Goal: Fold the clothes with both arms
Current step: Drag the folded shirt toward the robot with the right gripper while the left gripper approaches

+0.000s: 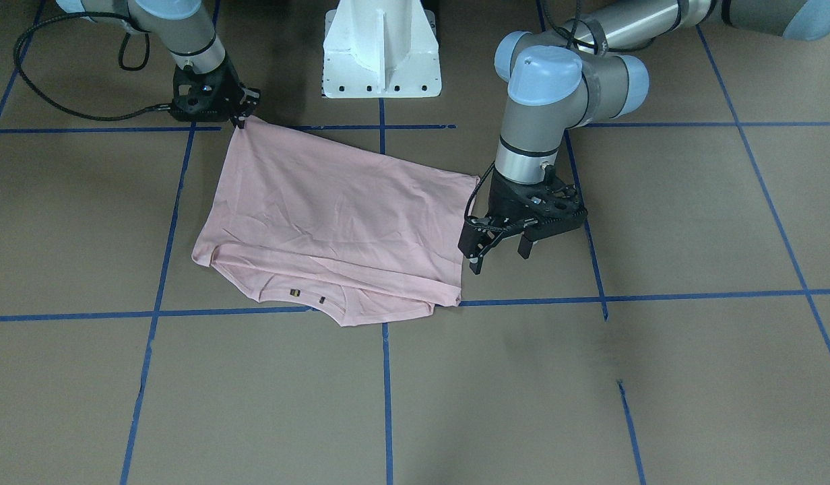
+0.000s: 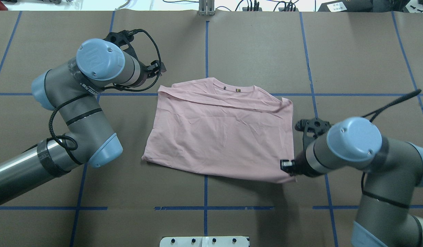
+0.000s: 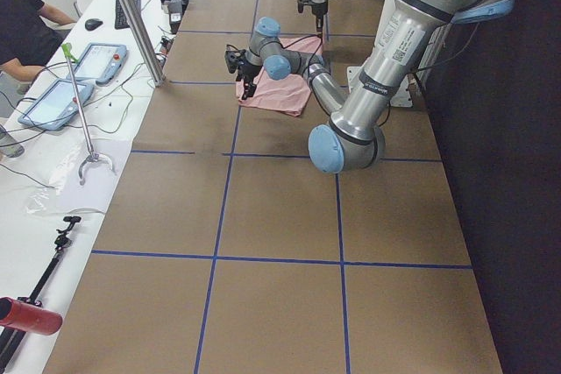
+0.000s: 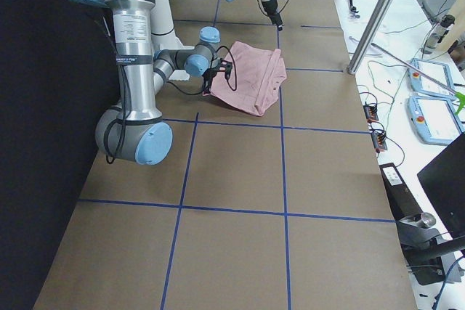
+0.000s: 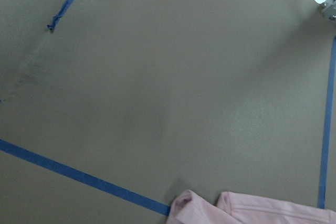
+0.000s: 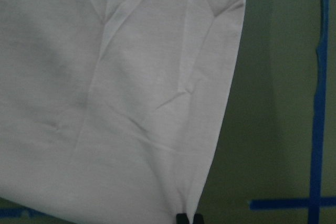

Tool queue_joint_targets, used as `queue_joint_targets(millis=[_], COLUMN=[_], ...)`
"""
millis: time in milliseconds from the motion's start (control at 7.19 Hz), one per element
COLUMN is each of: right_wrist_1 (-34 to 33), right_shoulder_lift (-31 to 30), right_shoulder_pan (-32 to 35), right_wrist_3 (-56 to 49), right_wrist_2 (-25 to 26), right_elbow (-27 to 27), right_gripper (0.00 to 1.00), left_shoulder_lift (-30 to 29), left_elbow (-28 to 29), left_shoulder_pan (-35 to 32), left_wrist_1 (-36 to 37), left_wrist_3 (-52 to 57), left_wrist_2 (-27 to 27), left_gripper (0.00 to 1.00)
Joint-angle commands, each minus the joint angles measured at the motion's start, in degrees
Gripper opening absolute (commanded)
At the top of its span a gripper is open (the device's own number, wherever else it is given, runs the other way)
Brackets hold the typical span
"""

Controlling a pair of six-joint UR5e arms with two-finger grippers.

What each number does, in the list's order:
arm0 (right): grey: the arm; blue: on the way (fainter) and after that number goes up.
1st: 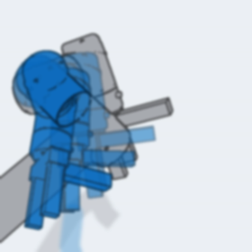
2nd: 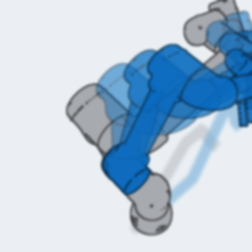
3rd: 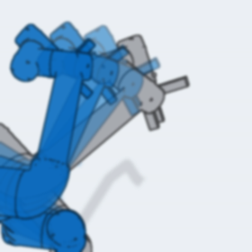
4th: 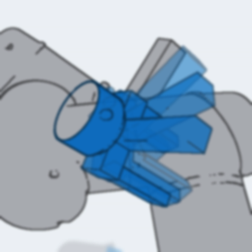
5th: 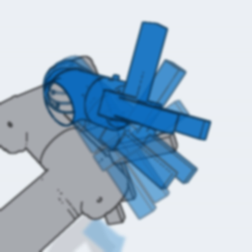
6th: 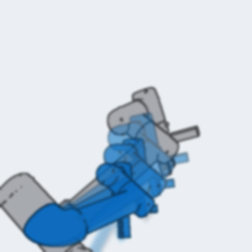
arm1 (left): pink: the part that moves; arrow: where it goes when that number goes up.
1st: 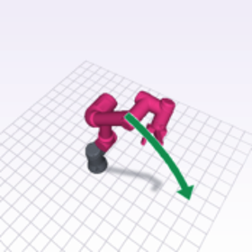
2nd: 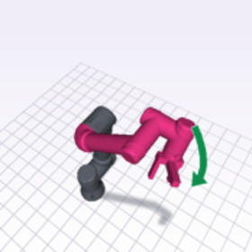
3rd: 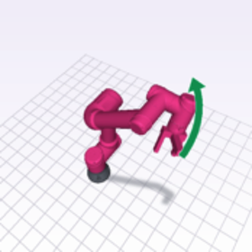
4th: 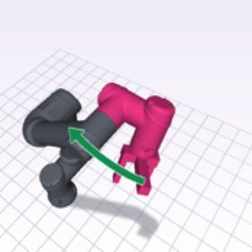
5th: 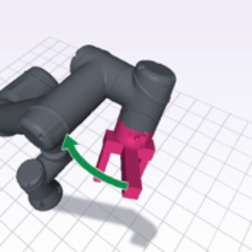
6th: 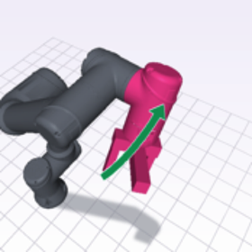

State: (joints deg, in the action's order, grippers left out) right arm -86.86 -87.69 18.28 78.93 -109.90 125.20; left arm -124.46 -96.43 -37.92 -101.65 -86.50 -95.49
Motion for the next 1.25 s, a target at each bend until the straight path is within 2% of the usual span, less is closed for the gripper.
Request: queue_joint_targets(millis=[0, 139, 278, 417, 695, 834, 1112], right_wrist_1=[-0.51, -0.25, 0.02, 0.02, 0.02, 0.11, 0.11], right_shoulder_lift=[-4.76, -4.69, -3.9, -1.98, 2.77, 4.7, 6.04], right_shoulder_pan=[-7.8, -8.0, -8.09, -7.83, -4.33, -1.52, 1.13], right_wrist_3=[3.67, 5.78, 11.1, 14.46, 14.5, 13.89, 13.88], right_wrist_2=[-0.57, -1.27, 0.2, 1.69, 6.44, 6.28, 6.45], right_elbow=[2.42, 3.03, 3.47, 3.56, 3.04, 2.95, 2.86], right_gripper=[0.0, 0.18, 0.99, 1.0, 1.0, 1.0, 1.0], left_shoulder_lift=[0.01, 0.09, 0.62, 2.01, 4.65, 4.75, 5.01], left_elbow=[-4.27, -5.42, -5.52, -6.74, -8.15, -9.55, -9.39], left_shoulder_pan=[1.96, 2.84, 5.03, 7.14, 12.49, 16.17, 21.46], left_wrist_1=[4.51, 4.62, 4.62, 4.97, 6.1, 10.2, 10.77], left_wrist_3=[-0.07, -0.68, -2.77, -5.67, -16.19, -20.77, -26.69], left_wrist_2=[0.04, -0.31, -0.4, -0.4, -0.4, -0.31, 0.04], left_gripper=[1.0, 1.0, 1.0, 1.0, 1.0, 1.0, 1.0])
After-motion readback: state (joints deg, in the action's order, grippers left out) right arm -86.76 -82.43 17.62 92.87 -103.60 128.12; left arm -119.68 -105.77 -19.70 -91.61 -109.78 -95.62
